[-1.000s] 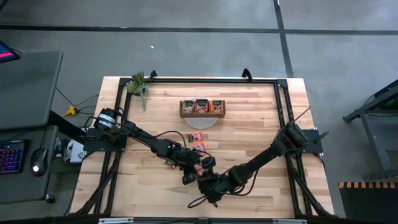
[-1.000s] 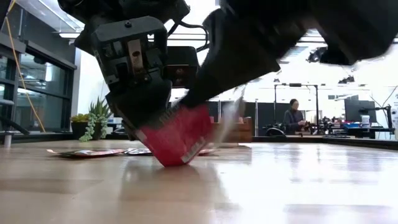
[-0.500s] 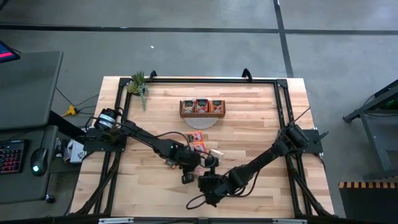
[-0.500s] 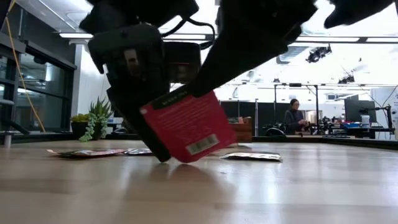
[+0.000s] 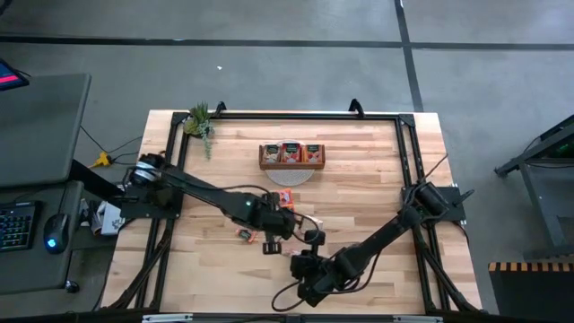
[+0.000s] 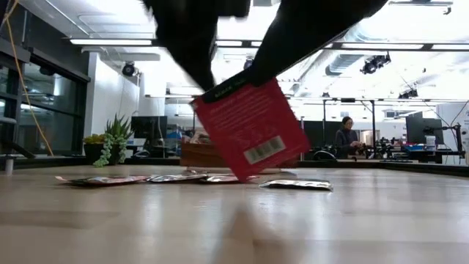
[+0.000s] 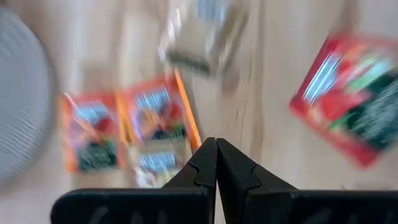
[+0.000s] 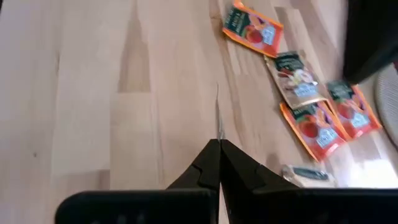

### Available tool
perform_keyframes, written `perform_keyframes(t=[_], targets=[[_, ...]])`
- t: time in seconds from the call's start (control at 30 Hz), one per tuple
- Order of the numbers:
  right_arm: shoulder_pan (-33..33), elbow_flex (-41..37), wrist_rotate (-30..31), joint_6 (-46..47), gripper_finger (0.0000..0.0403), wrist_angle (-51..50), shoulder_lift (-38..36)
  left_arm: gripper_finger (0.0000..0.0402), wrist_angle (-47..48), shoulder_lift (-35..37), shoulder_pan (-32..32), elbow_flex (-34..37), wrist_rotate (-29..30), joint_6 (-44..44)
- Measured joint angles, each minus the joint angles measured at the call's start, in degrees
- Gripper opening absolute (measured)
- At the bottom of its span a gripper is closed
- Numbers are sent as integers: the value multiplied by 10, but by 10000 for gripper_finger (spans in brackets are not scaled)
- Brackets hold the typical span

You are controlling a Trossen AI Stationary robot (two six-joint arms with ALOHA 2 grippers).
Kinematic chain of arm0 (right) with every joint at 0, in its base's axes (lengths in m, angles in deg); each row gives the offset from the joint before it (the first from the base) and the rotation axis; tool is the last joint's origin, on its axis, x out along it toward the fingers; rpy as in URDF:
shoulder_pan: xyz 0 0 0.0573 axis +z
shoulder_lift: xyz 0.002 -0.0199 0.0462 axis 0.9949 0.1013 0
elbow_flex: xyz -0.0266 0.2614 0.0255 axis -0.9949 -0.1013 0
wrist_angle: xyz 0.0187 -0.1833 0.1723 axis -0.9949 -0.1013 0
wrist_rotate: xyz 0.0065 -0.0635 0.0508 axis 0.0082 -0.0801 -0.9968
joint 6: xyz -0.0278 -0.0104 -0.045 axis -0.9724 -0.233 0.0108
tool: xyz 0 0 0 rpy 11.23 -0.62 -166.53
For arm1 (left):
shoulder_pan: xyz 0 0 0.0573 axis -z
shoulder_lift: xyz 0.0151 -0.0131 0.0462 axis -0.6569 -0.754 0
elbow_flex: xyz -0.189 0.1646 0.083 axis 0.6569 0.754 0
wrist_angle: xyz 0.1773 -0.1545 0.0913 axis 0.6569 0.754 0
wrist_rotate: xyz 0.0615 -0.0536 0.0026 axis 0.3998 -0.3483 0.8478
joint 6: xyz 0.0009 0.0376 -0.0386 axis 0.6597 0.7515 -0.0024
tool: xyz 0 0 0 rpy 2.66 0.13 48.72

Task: Pick & Place Tea
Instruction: Put the red tea bag in the middle section of the wooden organizer

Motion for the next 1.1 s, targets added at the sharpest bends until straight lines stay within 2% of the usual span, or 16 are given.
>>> perform_keyframes(t=[0.5, 0.6, 0.73, 0.83, 0.93, 1.1], targets=[[16, 2, 16, 88, 0, -158, -64, 1, 129, 213, 17, 9, 151, -19], [16, 2, 25, 107, 0, -184, -71, 1, 127, 264, 24, 48, 173, -35], [15, -12, 28, 117, 0, -194, -86, 1, 95, 338, 23, 129, 176, -69], [15, -65, 13, 117, 0, -149, -123, 1, 42, 400, 23, 204, 169, -79], [8, -152, 9, 116, 0, -70, -187, 1, -5, 448, 23, 271, 161, -89], [-44, -320, -24, 45, 0, 92, -319, 1, -78, 480, 23, 328, 163, -96]])
